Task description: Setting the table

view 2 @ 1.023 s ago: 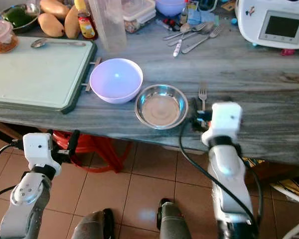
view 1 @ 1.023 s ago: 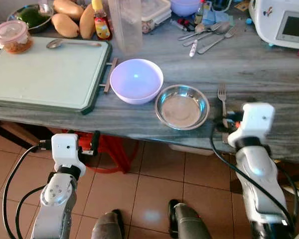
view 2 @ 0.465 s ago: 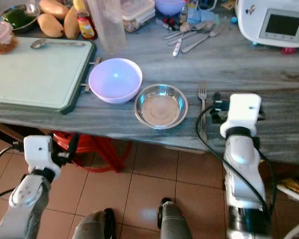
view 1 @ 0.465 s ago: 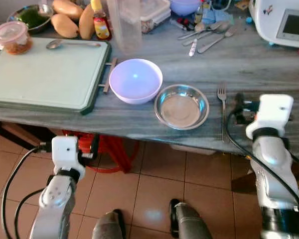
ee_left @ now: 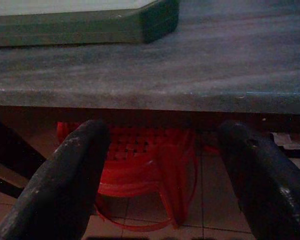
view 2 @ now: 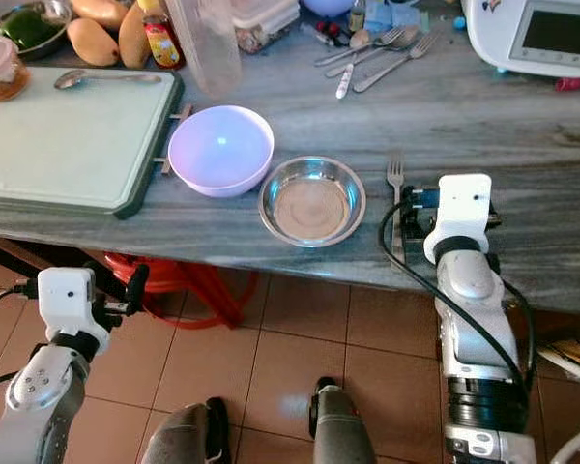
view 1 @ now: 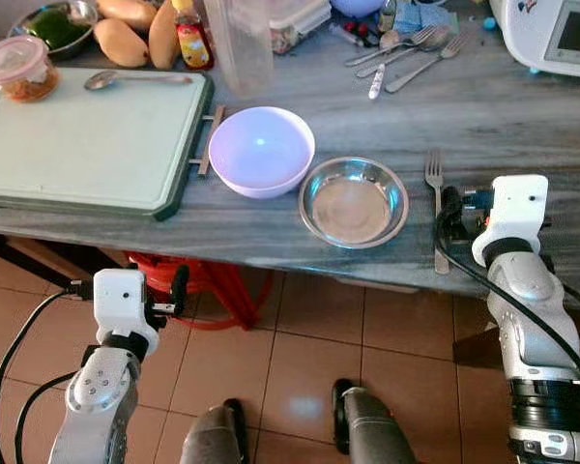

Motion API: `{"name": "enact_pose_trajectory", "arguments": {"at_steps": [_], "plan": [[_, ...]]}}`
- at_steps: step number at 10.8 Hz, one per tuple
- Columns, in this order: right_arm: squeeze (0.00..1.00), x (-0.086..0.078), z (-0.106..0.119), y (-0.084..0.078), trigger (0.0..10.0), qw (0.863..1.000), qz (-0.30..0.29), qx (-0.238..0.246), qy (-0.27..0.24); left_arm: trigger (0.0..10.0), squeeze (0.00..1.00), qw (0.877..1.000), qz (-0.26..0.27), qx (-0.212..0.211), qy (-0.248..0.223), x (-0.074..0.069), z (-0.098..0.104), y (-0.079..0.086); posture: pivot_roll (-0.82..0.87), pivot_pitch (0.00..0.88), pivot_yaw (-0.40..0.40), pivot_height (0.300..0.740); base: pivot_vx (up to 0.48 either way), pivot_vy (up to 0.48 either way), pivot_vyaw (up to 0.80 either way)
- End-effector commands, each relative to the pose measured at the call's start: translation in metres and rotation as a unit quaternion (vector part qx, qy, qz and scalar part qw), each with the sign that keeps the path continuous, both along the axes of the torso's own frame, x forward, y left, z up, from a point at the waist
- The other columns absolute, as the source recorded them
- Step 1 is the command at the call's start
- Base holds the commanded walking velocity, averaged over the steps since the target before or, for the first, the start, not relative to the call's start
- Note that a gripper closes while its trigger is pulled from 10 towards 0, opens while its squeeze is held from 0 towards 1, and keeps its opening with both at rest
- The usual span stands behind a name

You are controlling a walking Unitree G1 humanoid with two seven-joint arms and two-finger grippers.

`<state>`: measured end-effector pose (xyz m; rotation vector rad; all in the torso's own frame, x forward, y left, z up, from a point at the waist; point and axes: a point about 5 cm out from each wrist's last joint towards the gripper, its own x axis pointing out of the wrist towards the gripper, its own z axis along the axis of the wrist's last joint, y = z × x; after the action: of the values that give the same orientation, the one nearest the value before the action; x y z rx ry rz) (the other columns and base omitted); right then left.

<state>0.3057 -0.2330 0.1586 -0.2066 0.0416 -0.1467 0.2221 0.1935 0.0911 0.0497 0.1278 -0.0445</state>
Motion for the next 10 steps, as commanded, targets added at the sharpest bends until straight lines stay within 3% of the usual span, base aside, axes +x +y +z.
{"name": "enact_pose_trajectory", "arguments": {"at_steps": [1, 7, 10], "plan": [[0.84, 0.001, -0.01, 0.007, 10.0, 0.999, 0.024, 0.021, 0.028, 10.0, 0.0, 1.0, 0.004, 0.007, 0.009, -0.004, -0.001, 0.005, 0.0, 0.289, 0.076, 0.74, 0.0, 0.0, 0.0], [0.83, -0.001, -0.018, 0.026, 10.0, 0.991, 0.096, 0.061, 0.065, 10.0, 0.0, 1.0, 0.004, 0.005, 0.012, -0.002, -0.001, 0.003, -0.01, 0.282, 0.068, 0.74, 0.0, 0.0, 0.0], [0.83, -0.004, -0.012, 0.02, 10.0, 0.995, 0.07, 0.047, 0.043, 10.0, 0.0, 1.0, 0.004, 0.003, 0.012, -0.002, -0.002, 0.002, -0.01, 0.278, 0.063, 0.74, 0.0, 0.0, 0.0]]}}
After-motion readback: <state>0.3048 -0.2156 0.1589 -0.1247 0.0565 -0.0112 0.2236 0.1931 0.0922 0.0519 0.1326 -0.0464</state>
